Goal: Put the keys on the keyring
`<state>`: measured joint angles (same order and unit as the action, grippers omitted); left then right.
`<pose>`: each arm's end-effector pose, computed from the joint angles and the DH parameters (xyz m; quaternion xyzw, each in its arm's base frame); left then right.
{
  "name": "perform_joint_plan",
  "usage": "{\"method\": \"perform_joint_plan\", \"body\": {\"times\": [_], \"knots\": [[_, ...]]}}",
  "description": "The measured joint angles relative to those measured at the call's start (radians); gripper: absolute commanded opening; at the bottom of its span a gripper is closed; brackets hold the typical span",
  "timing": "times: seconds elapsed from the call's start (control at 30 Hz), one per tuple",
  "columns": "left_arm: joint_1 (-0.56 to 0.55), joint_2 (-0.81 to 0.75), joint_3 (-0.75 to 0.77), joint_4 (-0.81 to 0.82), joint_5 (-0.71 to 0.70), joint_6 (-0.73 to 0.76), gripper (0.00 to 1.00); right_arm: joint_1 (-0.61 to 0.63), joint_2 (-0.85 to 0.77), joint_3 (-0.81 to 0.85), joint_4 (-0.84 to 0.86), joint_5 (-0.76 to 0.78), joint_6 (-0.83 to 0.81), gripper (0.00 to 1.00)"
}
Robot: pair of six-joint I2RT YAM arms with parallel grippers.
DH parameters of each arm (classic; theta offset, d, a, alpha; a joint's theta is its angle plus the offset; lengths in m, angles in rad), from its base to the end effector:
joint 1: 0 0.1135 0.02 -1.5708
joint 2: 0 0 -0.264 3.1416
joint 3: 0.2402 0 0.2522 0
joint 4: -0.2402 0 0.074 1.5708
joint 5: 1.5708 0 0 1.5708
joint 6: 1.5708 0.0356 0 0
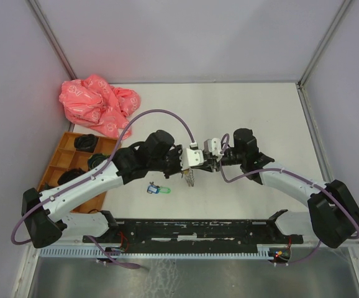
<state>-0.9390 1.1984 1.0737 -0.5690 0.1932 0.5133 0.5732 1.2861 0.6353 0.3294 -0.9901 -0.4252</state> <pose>0.1470 -0.2124 0.3188 0.6290 0.6466 -0.1746 0.3947 0.2072 0.1692 0.2367 -0.5856 0.4936 0.4223 0.4847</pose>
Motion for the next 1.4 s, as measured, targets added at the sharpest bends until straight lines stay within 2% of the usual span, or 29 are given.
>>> {"method": "perform_joint_plan", "body": {"times": [0.4,1.4], "knots": [[0.0,0.001,-0.001,0.0,0.0,0.0,0.03,0.0,-0.063,-0.002,-0.012,-0.04,-0.019,0.37],[0.0,0.027,0.0,0.002,0.053,0.0,0.03,0.0,-0.058,0.008,-0.016,-0.1,-0.019,0.28]]}}
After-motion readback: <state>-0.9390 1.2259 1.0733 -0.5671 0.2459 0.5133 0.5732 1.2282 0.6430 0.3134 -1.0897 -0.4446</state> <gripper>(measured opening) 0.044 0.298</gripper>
